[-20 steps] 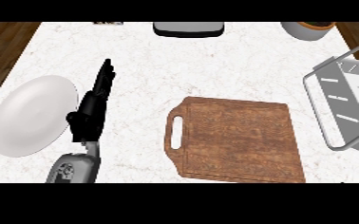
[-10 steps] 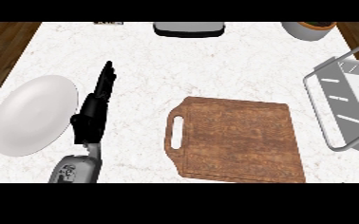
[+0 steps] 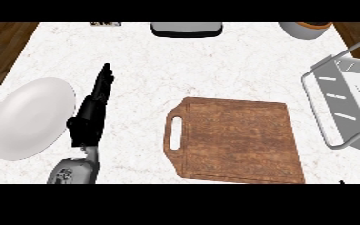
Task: Pick the sweet potato from the cutting board and place it in the tiered basket
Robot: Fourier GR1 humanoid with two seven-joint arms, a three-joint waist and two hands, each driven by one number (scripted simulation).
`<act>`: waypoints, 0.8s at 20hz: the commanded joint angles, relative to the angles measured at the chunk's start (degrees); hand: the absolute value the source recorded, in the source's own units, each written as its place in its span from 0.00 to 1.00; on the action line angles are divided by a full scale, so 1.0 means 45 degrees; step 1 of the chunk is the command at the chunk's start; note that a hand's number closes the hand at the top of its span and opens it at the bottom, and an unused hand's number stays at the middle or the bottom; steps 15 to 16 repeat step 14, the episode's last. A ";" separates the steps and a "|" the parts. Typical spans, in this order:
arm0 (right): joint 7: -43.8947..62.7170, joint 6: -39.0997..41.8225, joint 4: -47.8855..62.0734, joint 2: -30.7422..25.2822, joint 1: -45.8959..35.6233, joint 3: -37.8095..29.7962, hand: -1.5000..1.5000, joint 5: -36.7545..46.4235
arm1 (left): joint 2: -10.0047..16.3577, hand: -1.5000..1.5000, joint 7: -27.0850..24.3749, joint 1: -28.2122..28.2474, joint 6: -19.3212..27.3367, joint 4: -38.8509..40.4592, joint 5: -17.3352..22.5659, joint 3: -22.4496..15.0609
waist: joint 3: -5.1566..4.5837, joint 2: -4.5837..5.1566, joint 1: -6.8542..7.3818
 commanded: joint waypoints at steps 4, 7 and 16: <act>-0.0586 0.0513 0.3095 -0.1721 0.1685 -0.2450 0.00 -0.1267 | 0.0445 0.50 0.0182 -0.0134 -0.0368 -0.0112 0.0400 0.0492 | 0.0033 -0.0001 -0.0207; -0.1636 0.1367 0.4260 -0.1933 0.2982 -0.3528 0.00 -0.2008 | 0.0081 0.50 0.0248 0.0410 -0.0020 -0.0525 0.0112 0.0091 | 0.0059 -0.0051 -0.0371; -0.4776 0.3643 0.5459 -0.1961 0.6668 -0.4531 0.00 -0.2485 | 0.0051 0.50 -0.0260 0.0670 0.0322 -0.0264 0.0043 0.0394 | 0.0102 -0.0096 -0.0736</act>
